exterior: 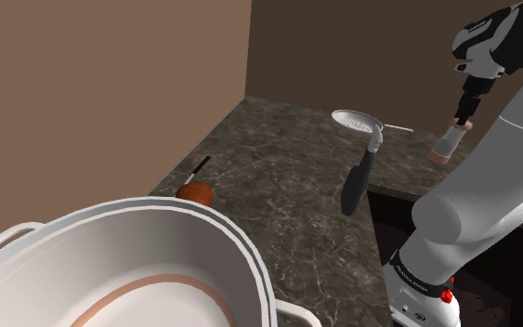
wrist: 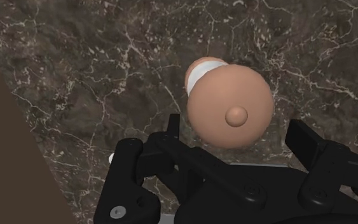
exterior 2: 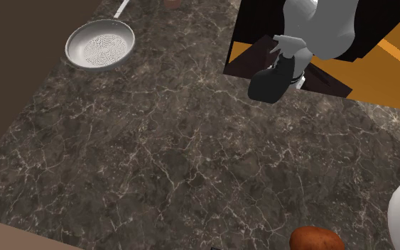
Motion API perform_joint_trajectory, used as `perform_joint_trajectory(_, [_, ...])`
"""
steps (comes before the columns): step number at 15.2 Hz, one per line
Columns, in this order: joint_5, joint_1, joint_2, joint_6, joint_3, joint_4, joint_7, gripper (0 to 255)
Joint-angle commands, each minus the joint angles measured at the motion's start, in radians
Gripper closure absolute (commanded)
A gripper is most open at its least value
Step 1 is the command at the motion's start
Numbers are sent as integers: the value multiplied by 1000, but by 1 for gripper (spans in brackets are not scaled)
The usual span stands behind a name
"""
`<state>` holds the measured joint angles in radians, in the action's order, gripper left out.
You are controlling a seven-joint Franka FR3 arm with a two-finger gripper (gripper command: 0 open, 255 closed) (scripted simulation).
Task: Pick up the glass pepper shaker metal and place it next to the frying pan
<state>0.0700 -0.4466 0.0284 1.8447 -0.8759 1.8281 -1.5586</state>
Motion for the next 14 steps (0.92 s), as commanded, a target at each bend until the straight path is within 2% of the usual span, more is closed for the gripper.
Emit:
perform_joint_trajectory(1, [0, 0, 0, 0, 0, 0, 0, 0])
perform_joint_trajectory(2, [0, 0, 0, 0, 0, 0, 0, 0])
perform_joint_trajectory(6, [-2, 4, 0, -127, 3, -127, -2, 0])
perform_joint_trajectory(14, [-2, 4, 0, -127, 3, -127, -2, 0])
